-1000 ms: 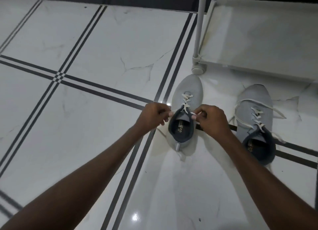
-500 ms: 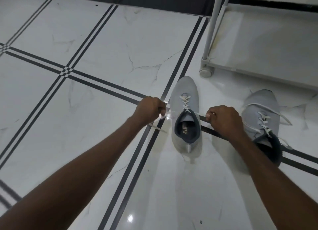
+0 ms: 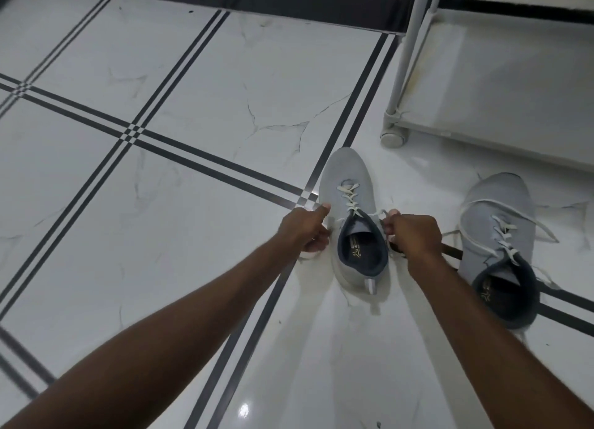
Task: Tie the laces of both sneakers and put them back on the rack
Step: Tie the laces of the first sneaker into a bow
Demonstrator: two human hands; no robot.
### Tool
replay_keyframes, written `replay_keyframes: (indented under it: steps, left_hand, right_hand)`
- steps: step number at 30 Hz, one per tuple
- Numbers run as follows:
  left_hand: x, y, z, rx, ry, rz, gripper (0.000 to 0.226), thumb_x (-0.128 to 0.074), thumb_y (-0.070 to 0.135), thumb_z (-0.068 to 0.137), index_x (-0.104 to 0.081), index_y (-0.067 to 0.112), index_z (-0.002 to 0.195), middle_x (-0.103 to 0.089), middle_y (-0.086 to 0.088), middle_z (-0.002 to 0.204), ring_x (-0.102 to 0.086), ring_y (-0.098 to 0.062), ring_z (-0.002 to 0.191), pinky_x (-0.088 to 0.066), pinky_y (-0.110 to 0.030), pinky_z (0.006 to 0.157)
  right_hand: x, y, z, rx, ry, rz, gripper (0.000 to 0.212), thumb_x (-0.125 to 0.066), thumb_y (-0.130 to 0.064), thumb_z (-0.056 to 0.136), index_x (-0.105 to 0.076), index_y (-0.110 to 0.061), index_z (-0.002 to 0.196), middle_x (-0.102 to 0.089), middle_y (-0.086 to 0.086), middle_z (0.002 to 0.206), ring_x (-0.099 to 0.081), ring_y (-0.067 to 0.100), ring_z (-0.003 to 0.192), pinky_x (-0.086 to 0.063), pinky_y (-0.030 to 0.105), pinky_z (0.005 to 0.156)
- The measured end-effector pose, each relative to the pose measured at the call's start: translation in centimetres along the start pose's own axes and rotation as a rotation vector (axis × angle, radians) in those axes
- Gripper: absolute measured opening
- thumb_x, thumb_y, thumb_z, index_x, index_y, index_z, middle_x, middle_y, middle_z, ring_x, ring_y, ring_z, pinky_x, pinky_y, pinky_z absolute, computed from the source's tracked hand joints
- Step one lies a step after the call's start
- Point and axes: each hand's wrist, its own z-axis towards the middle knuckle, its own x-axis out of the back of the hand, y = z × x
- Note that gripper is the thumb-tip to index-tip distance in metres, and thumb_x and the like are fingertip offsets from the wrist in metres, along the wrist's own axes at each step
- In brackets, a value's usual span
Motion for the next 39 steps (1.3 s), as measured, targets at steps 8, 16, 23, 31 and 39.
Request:
replay_keyframes:
  steps: [8, 16, 23, 31, 39]
  left_hand:
    - [-1.1, 2.2, 1.5, -0.171, 0.085, -0.249, 0.010, -0.076, 0.009, 0.080, -0.075, 0.011, 0.090, -0.074, -0.013, 0.094, -0.067, -0.023, 0.079, -0.057, -0.034, 0.073]
    - [-0.6, 6.0, -0.2, -0.349, -0.299, -0.137, 0.024, -0.055, 0.014, 0.100, -0.071, 0.003, 0.114, -0.071, -0.010, 0.088, -0.062, -0.012, 0.064, -0.051, -0.021, 0.060]
    - [-1.3, 6.8, -0.1, -0.454, -0.122, 0.097, 0.023, -0.058, 0.022, 0.099, -0.077, 0.010, 0.106, -0.068, -0.001, 0.070, -0.050, -0.001, 0.048, -0.044, -0.016, 0.054]
    - [0.6, 5.6, 0.6, -0.416, -0.017, 0.203, 0.020, -0.061, 0.019, 0.096, -0.079, 0.012, 0.098, -0.070, 0.000, 0.065, -0.050, 0.005, 0.037, -0.041, -0.020, 0.051]
    - [1.6, 5.6, -0.3, -0.443, -0.164, 0.167, 0.019, -0.061, 0.016, 0.096, -0.079, 0.012, 0.103, -0.070, -0.005, 0.073, -0.048, -0.006, 0.048, -0.038, -0.017, 0.047]
  right_hand:
    - [-0.8, -3.5, 1.6, -0.234, -0.189, 0.388, 0.011, -0.065, -0.015, 0.086, -0.072, -0.010, 0.094, -0.069, 0.005, 0.081, -0.055, 0.014, 0.060, -0.045, 0.023, 0.056]
    - [1.0, -6.1, 1.2, 0.241, -0.143, 0.281, 0.015, -0.063, -0.014, 0.092, -0.075, -0.013, 0.084, -0.078, 0.009, 0.086, -0.075, 0.019, 0.080, -0.059, 0.031, 0.078]
    - [1.4, -5.6, -0.1, 0.059, -0.056, 0.455, 0.014, -0.062, -0.012, 0.091, -0.072, -0.008, 0.099, -0.074, 0.014, 0.073, -0.073, 0.025, 0.071, -0.061, 0.034, 0.076]
    - [-0.1, -3.5, -2.1, 0.239, 0.151, 0.375, 0.009, -0.047, -0.010, 0.099, -0.056, -0.010, 0.101, -0.074, 0.012, 0.081, -0.071, 0.027, 0.050, -0.061, 0.043, 0.054]
    - [-1.1, -4.2, -2.4, 0.617, 0.109, 0.060, 0.013, -0.056, -0.014, 0.095, -0.066, -0.019, 0.088, -0.076, -0.007, 0.081, -0.073, 0.007, 0.064, -0.062, 0.039, 0.066]
